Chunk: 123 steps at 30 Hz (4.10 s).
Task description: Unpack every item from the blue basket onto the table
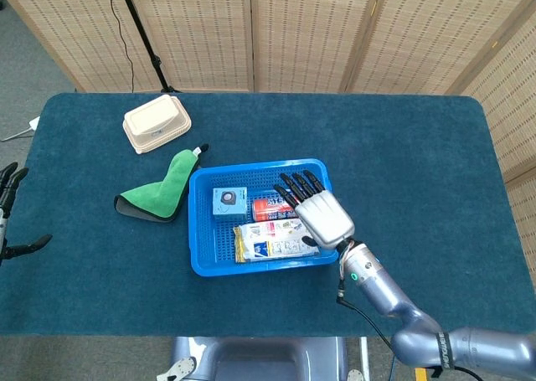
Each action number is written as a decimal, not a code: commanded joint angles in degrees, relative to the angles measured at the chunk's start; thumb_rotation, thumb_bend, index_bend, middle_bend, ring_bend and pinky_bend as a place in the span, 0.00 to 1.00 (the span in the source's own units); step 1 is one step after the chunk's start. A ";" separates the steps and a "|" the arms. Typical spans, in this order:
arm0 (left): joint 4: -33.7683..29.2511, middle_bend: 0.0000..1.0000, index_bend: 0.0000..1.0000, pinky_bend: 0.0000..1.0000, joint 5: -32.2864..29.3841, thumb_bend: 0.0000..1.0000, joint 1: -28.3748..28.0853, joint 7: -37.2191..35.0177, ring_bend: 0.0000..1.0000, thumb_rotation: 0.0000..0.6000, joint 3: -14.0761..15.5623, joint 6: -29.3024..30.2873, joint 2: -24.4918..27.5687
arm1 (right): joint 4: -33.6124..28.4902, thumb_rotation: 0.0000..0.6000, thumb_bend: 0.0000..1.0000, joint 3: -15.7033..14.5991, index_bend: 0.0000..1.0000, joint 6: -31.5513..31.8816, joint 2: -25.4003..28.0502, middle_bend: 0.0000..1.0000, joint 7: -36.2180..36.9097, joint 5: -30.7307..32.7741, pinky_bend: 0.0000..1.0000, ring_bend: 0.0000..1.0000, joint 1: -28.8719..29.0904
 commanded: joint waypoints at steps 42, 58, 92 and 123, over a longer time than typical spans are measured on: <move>-0.80 0.00 0.00 0.00 -4.36 0.11 -1.08 4.09 0.00 1.00 -1.91 -2.98 -1.78 | 38.03 1.00 0.00 -2.63 0.27 -12.93 -20.28 0.32 5.40 10.29 0.36 0.31 14.48; -0.80 0.00 0.00 0.00 -4.37 0.11 -1.33 3.96 0.00 1.00 -1.85 -3.90 -1.76 | 33.10 1.00 0.27 -1.61 0.50 -5.22 -17.19 0.56 13.87 1.12 0.47 0.55 12.39; -1.44 0.00 0.00 0.00 -3.22 0.11 -1.67 6.78 0.00 1.00 -1.12 -4.08 -2.73 | 46.03 1.00 0.29 -1.71 0.51 -8.66 -7.09 0.56 22.79 4.18 0.47 0.55 6.62; -0.80 0.00 0.00 0.00 -1.28 0.11 -2.06 2.86 0.00 1.00 -0.33 -5.79 -1.30 | 2.92 1.00 0.00 -2.15 0.00 -13.27 11.12 0.00 18.48 3.04 0.00 0.00 8.94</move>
